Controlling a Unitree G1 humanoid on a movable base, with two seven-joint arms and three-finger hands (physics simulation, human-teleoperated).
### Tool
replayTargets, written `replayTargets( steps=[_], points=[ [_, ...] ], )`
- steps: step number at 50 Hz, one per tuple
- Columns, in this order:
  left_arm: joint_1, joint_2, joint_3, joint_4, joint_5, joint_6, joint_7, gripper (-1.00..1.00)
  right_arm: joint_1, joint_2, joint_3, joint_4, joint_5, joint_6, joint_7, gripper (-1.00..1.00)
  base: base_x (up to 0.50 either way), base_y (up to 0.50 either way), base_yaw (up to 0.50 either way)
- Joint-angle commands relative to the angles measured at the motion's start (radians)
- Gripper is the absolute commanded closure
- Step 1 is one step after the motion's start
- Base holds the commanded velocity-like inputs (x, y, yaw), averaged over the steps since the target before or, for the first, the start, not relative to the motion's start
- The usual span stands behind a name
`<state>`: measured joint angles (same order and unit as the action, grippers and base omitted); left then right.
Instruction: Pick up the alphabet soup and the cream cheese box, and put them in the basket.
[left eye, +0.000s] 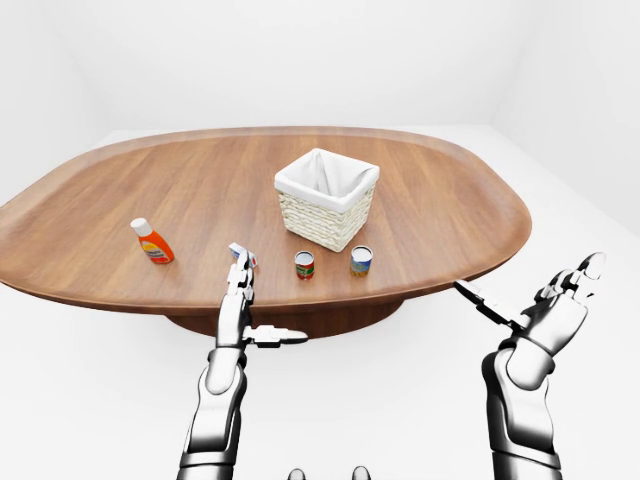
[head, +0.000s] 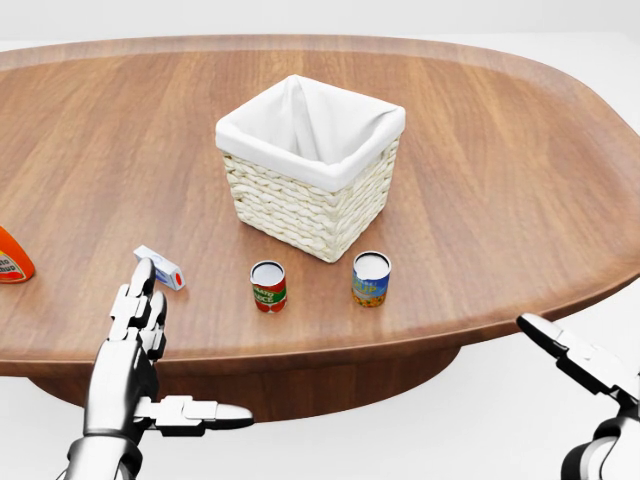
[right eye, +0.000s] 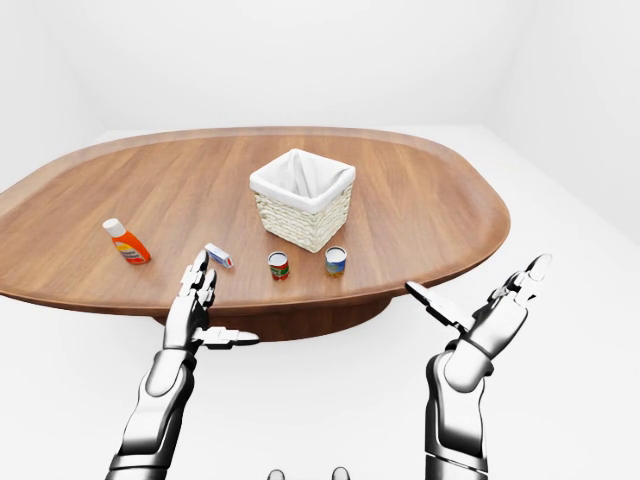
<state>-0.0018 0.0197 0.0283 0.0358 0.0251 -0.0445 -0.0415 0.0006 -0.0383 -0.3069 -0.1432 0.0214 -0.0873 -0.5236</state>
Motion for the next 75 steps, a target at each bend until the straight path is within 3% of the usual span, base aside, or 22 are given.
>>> replayTargets(
  steps=[1,28,38,41,50,58,61,64,75],
  points=[
    [-0.001,0.000,0.001,0.003,0.000,-0.003,0.000,-1.00,0.001,0.000,0.000,0.002,-0.002,0.000,0.000,-1.00,0.00,0.00,0.00],
    [0.003,-0.001,-0.003,-0.006,0.008,0.000,0.001,-1.00,0.007,0.003,-0.001,-0.020,0.000,0.000,0.000,-1.00,0.00,0.00,0.00],
    [0.004,-0.001,-0.003,-0.014,0.006,0.005,0.001,-1.00,0.005,0.002,0.000,-0.009,-0.005,0.000,0.000,-1.00,0.26,0.00,0.00],
    [-0.001,0.000,-0.001,0.007,0.004,-0.011,0.000,-1.00,0.005,0.002,0.000,-0.005,-0.004,0.000,0.000,-1.00,0.30,0.00,0.00],
    [0.003,-0.001,-0.002,-0.006,0.005,-0.002,0.001,-1.00,0.008,0.004,-0.001,-0.011,-0.006,0.000,0.000,-1.00,0.33,0.00,0.00],
    [0.000,-0.001,0.000,0.003,-0.001,-0.014,0.002,-1.00,0.009,0.005,0.000,-0.015,-0.009,0.000,0.000,-1.00,0.26,0.00,0.00],
    [0.004,-0.001,-0.001,-0.010,-0.002,-0.004,0.001,-1.00,0.007,0.003,0.000,-0.006,-0.009,0.000,0.000,-1.00,0.26,0.00,0.00],
    [-0.002,0.000,0.001,0.008,-0.003,-0.016,0.001,-1.00,0.009,0.004,0.002,-0.012,-0.010,0.000,0.000,-1.00,0.26,0.00,0.00],
    [0.005,-0.002,0.001,-0.015,-0.007,-0.002,0.001,-1.00,0.006,0.002,0.003,-0.002,-0.011,0.000,0.000,-1.00,0.26,0.00,0.00]
  ],
)
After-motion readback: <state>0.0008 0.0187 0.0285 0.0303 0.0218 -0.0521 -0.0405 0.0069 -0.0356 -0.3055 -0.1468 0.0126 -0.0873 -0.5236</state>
